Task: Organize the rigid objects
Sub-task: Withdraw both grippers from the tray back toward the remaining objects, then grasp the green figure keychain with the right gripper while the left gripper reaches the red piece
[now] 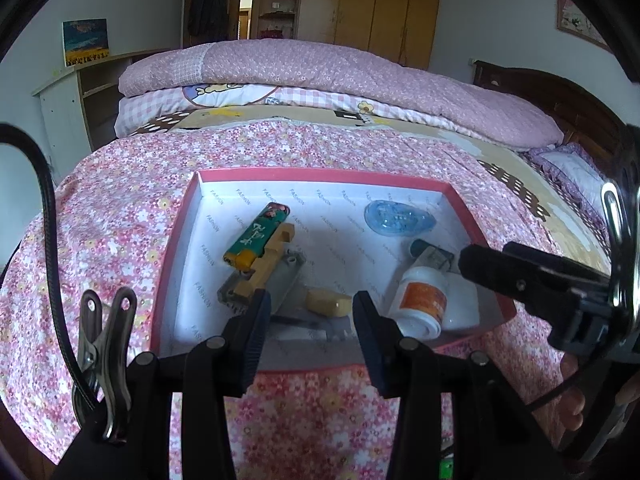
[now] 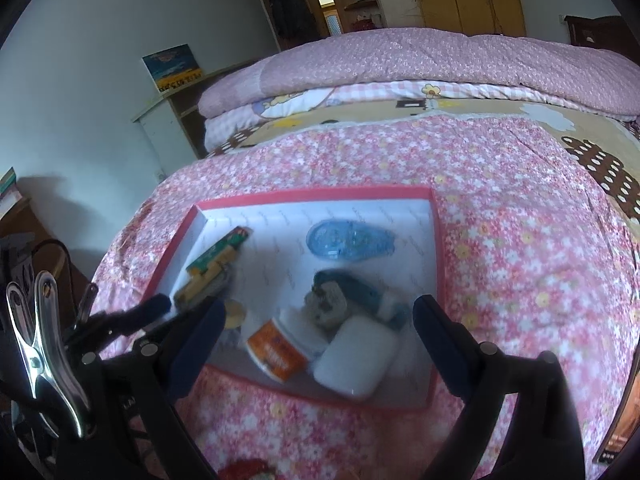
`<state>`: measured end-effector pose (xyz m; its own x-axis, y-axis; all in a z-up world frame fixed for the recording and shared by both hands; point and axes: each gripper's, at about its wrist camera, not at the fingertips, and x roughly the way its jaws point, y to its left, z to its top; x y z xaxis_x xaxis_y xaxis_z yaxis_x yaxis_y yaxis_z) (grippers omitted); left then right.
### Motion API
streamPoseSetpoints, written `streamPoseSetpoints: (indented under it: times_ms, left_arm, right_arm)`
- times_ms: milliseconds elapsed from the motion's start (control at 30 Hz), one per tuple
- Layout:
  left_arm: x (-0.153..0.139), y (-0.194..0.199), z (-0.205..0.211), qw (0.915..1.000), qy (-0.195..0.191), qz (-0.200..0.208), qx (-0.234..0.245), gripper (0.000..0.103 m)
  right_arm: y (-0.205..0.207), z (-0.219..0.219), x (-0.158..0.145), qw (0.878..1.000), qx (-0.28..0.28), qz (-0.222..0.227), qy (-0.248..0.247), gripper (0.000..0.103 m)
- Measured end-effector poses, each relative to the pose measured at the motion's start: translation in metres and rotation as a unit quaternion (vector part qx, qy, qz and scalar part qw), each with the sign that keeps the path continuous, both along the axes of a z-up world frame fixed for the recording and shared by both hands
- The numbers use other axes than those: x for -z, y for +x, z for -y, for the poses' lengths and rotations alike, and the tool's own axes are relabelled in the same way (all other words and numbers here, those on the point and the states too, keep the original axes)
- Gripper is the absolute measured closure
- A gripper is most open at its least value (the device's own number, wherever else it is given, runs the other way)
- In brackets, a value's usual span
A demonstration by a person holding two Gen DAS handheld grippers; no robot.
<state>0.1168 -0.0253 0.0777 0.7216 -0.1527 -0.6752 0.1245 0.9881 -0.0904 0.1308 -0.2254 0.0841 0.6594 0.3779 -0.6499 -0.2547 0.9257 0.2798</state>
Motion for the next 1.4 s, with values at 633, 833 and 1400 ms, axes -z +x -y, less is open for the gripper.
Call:
streamPoseSetpoints:
  times_ms: [633, 833, 1400]
  left_arm:
    - [0.000, -0.047, -0.004, 0.9999, -0.008, -0.002, 0.007, 0.058]
    - [0.003, -0.061, -0.007, 0.9999, -0.008, -0.006, 0.006, 0.058]
    - [0.023, -0.086, -0.016, 0.9996, -0.009, -0.026, 0.007, 0.058]
  right_arm:
    - [-0.069, -0.002, 0.016, 0.999, -0.018, -0.030, 0.006, 0.006]
    - [-0.095, -0.006, 0.026, 0.999, -0.030, -0.042, -0.001, 0.012]
    - [-0.132, -0.017, 0.056, 0.996, -0.049, -0.080, 0.000, 0.036]
